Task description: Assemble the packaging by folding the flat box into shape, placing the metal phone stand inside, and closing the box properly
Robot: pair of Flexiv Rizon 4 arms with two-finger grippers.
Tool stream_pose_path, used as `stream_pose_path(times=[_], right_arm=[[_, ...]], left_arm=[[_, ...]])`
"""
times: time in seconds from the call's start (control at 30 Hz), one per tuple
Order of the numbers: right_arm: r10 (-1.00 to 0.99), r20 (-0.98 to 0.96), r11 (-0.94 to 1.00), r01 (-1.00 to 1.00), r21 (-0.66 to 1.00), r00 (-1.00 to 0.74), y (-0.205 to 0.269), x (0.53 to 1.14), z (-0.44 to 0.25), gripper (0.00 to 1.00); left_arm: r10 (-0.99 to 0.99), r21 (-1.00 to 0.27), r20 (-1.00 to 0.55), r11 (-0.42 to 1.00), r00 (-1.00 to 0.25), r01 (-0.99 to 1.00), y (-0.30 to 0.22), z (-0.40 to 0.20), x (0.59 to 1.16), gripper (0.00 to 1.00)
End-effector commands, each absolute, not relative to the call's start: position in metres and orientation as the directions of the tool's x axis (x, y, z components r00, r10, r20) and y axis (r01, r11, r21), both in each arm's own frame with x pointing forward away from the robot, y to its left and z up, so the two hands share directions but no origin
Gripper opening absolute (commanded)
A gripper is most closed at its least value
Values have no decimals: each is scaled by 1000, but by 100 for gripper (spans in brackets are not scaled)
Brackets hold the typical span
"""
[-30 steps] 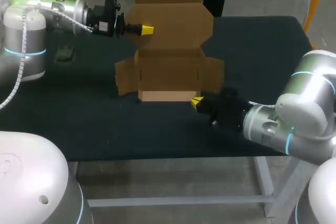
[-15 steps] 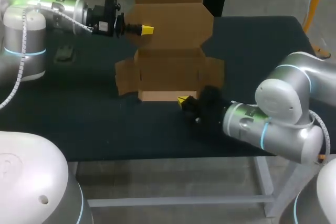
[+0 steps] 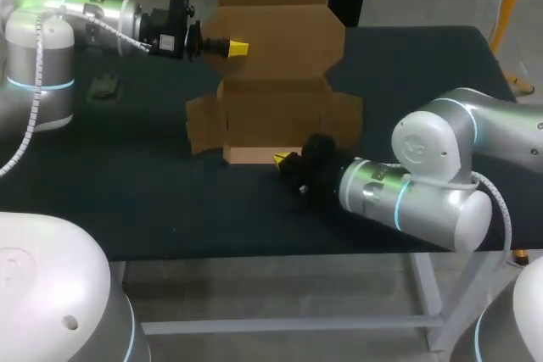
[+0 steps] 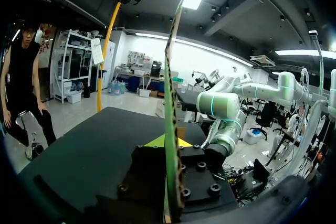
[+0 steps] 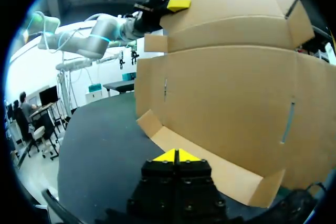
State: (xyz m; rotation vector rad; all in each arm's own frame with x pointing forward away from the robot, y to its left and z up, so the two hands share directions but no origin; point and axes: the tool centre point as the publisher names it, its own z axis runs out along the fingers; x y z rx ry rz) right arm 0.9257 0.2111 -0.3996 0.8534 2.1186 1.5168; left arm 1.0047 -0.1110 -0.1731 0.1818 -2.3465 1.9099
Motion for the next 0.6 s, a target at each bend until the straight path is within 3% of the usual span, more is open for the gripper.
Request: stream_pose_path(times=[0.03, 0.6], right_arm=[[781, -31, 245, 261, 934, -624, 231, 943, -407, 0], [804, -37, 257, 290, 922, -593, 232, 951, -421, 0]], left_arm=[[-18, -966, 162, 203, -987, -162, -110, -173, 1006, 0], [-18, -966, 162, 203, -987, -162, -110, -173, 1006, 0]])
